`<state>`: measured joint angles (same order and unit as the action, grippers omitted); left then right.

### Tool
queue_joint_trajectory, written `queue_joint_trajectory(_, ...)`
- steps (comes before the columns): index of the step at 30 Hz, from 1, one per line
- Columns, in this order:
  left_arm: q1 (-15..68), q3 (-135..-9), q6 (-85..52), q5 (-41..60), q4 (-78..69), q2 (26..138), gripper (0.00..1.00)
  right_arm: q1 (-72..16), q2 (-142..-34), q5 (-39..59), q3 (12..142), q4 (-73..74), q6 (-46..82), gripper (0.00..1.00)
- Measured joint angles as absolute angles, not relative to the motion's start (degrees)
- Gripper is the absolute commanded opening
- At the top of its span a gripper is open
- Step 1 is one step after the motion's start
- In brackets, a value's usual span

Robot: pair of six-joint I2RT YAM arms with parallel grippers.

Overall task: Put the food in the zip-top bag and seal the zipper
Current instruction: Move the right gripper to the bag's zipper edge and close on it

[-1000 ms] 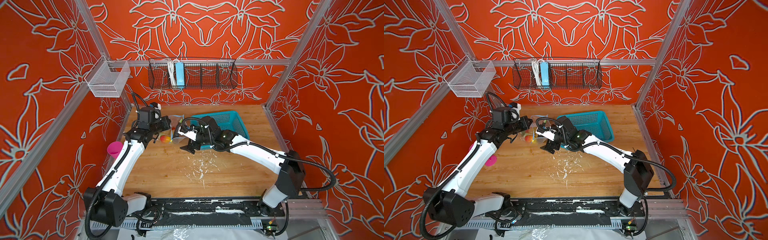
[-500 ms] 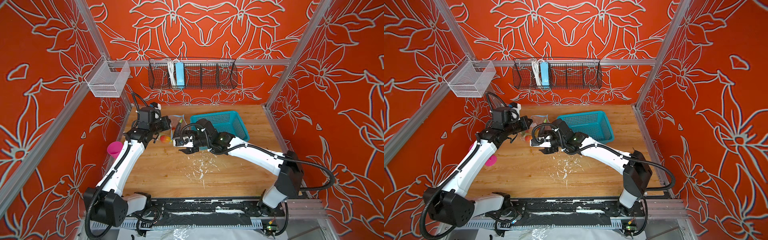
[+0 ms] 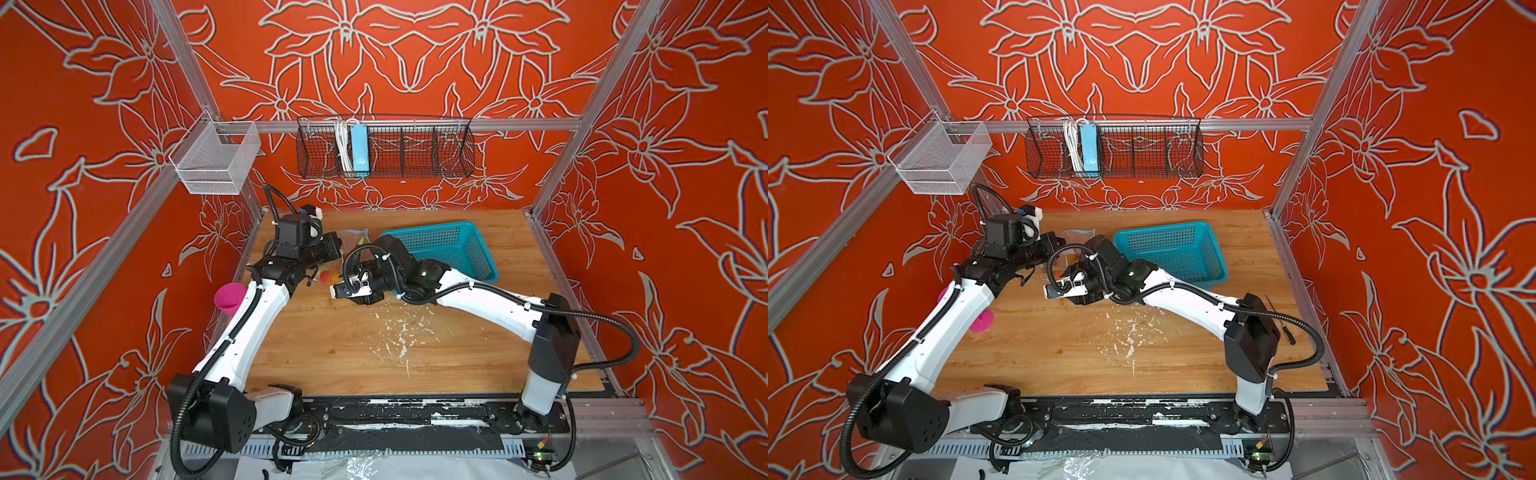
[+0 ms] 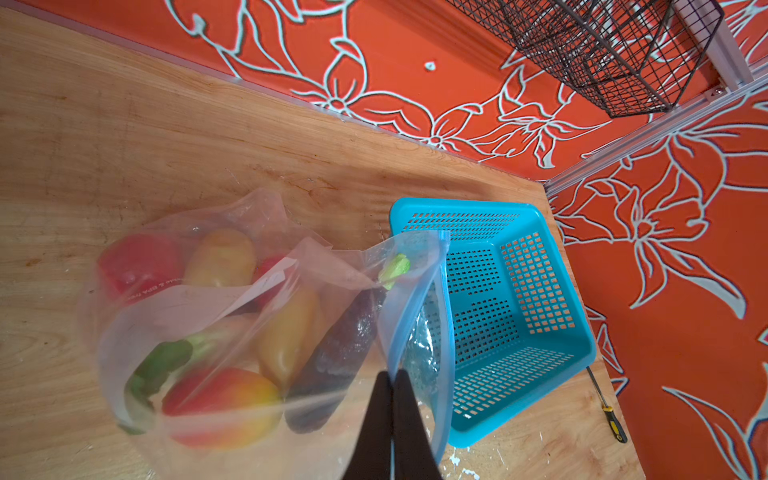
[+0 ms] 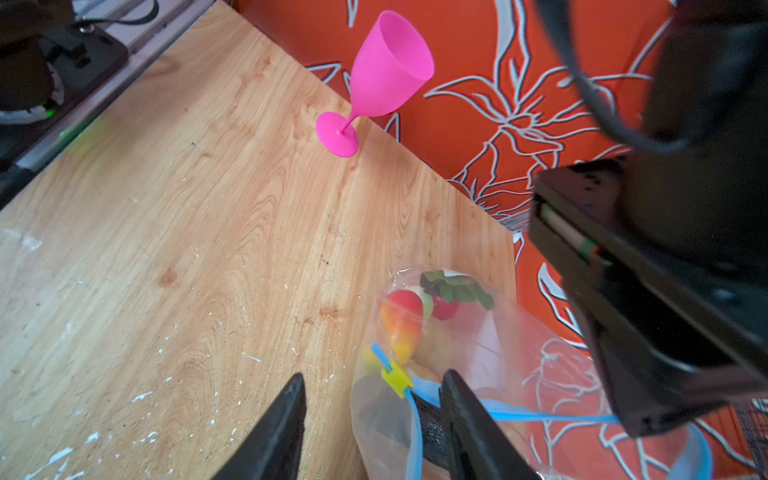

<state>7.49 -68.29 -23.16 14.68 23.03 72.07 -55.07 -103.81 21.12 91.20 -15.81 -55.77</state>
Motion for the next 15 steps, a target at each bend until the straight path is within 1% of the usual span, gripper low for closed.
queue_joint_trajectory(9,7.49,-68.29,-23.18,14.68,23.00,72.07,0.00,-56.05,-106.52,17.96,94.45,-18.98,-61.32,0.52)
queue_joint_trajectory(15,7.49,-68.29,-23.18,14.70,23.03,72.07,0.00,-56.60,-108.95,15.40,97.62,-21.32,-64.38,0.44)
